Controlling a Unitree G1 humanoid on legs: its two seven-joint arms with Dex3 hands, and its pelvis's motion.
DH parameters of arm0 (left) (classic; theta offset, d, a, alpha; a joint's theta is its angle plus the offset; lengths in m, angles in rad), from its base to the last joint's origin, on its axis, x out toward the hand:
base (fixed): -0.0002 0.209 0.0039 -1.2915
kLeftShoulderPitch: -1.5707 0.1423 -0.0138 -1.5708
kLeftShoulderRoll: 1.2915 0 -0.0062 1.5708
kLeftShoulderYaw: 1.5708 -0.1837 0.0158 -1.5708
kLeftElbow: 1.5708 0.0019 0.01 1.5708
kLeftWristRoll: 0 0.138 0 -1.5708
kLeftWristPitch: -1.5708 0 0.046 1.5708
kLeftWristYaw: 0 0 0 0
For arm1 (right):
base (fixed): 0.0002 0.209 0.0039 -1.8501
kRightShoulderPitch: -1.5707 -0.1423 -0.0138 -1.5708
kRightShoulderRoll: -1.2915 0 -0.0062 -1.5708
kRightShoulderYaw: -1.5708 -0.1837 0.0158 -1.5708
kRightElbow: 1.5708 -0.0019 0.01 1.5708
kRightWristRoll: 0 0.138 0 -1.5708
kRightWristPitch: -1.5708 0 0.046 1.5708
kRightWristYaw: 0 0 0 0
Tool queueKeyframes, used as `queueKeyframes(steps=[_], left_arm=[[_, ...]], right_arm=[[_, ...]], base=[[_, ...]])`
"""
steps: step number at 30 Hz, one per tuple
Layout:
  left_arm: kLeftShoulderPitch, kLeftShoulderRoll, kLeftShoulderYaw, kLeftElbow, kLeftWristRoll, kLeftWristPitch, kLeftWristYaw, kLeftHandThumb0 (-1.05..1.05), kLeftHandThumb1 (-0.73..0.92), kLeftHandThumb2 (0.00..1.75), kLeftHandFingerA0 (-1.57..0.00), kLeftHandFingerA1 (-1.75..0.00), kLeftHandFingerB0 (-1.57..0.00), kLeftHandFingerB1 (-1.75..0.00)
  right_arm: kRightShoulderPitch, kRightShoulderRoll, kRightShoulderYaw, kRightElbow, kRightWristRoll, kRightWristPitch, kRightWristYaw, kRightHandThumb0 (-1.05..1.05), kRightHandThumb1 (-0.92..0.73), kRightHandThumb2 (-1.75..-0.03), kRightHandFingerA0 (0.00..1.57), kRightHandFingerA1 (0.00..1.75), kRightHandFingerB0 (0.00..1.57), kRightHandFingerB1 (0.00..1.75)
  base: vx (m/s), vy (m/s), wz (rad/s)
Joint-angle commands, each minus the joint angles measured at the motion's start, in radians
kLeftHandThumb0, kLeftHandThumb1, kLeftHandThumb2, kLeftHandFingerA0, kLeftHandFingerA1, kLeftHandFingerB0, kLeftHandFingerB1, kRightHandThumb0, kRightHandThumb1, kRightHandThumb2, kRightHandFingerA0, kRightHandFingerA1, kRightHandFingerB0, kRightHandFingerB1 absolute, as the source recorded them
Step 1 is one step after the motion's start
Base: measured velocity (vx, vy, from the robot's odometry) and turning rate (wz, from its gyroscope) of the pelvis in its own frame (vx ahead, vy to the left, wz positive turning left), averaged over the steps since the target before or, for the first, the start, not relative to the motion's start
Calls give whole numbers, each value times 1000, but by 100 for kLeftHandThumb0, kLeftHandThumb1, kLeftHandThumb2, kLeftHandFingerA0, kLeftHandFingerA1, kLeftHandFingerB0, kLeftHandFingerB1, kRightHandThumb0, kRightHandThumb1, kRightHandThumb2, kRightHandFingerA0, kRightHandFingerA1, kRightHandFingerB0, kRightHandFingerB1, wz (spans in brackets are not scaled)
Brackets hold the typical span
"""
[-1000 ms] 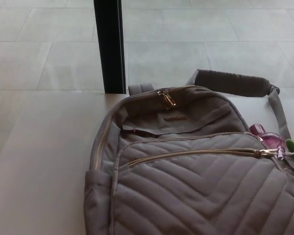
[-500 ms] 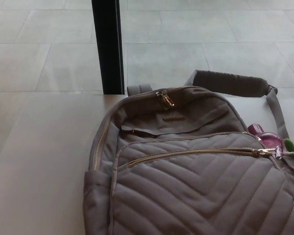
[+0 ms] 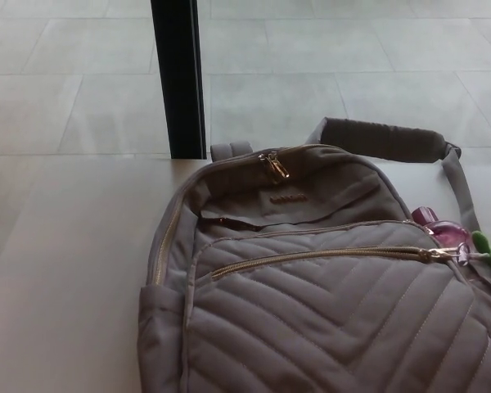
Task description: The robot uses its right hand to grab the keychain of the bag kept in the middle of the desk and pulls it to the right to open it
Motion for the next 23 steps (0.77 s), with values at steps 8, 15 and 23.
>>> queueKeyframes(steps=[8,15,23], left_arm=[[-6,35,-25,2,26,44,-2,-69,66,102,-62,-64,-40,-54],[-1,35,-24,-8,22,48,5,-70,85,65,-70,-55,-48,-39],[1,33,-19,-11,17,49,1,-69,84,66,-71,-59,-47,-40]], right_arm=[[-21,-66,106,105,88,-164,48,-59,-57,-58,77,72,51,37],[-21,-88,187,124,74,-184,13,-58,-47,-86,71,77,42,52],[-16,-94,219,118,83,-195,8,-59,-47,-85,72,77,40,51]], base=[[0,0,0],[0,0,0],[0,0,0]])
